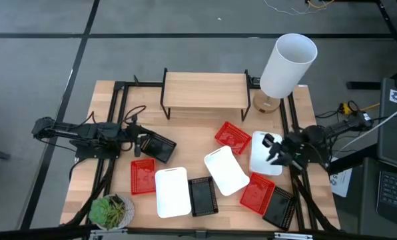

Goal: Stack baskets on shelf by color
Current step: Put the right white bin on the shelf

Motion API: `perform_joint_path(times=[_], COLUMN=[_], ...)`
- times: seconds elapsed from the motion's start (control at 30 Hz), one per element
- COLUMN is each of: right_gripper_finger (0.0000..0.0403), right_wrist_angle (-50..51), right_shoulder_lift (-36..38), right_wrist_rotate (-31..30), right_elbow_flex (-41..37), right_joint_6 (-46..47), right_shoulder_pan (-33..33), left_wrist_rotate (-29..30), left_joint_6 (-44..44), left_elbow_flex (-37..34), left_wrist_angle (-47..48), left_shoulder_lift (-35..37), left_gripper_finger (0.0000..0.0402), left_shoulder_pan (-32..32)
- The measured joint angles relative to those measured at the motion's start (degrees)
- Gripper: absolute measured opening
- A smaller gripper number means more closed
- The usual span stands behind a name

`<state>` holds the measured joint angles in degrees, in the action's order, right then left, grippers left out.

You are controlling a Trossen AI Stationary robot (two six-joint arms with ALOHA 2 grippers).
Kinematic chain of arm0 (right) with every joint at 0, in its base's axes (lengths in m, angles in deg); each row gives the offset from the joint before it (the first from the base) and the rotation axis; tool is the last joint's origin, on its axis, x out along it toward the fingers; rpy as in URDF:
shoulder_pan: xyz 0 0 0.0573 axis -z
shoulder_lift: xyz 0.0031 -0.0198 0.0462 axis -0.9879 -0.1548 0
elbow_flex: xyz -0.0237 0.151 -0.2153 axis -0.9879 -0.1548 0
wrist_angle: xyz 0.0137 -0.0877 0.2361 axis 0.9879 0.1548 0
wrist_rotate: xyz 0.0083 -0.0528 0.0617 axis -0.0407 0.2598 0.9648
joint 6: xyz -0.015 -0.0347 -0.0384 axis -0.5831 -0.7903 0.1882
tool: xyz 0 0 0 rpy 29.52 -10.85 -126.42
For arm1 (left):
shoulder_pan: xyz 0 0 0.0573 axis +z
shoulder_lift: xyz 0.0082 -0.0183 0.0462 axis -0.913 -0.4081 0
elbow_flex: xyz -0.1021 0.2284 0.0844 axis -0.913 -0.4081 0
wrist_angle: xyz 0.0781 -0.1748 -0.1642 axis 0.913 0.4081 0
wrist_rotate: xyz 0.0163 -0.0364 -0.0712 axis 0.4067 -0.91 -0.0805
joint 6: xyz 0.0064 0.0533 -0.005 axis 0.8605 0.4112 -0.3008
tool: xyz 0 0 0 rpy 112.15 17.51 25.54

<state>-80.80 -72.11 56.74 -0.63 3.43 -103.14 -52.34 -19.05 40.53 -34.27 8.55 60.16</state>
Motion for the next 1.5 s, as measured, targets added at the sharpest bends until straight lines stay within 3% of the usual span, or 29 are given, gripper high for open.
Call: perform_joint_path(times=[0.17, 0.33, 0.47, 0.67, 0.87, 1.03, 1.5], right_gripper_finger=[0.008, 0.008, 0.008, 0.008, 0.008, 0.008, 0.008], right_wrist_angle=[-5.18, 3.53, 30.08, 76.38, 102.3, 106.6, 102.19], right_shoulder_lift=[-4.09, -13.17, -18.22, -24.86, -29.66, -31.38, -35.16], right_wrist_rotate=[-3.86, -6.65, -9.09, -19.89, -17.06, -15.46, -13.87], right_elbow_flex=[2.64, 13.48, 26.69, 47.09, 55.28, 53.18, 45.04], right_joint_6=[-0.37, -5.46, -8.68, 2.44, 15.75, 16.0, 12.05], right_shoulder_pan=[-6.22, -11.06, -11.67, -11.65, -11.65, -11.65, -11.65], left_wrist_rotate=[0.17, 1.38, 2.39, 2.41, 2.79, 2.84, 2.91], left_joint_6=[-5.94, -1.49, -1.04, -1.06, -1.06, -1.06, -1.06], left_elbow_flex=[0.0, 0.0, 0.0, 0.0, -0.02, -0.02, 0.0], left_wrist_angle=[-11.81, -21.71, -25.18, -25.5, -24.91, -24.91, -25.01], left_shoulder_lift=[0.0, 0.02, 0.0, 0.02, 0.01, 0.01, 0.02], left_gripper_finger=[0.0046, 0.0046, 0.0046, 0.0046, 0.0046, 0.0046, 0.0046], left_shoulder_pan=[0.0, 0.01, 0.02, 0.01, 0.01, 0.0, 0.0])
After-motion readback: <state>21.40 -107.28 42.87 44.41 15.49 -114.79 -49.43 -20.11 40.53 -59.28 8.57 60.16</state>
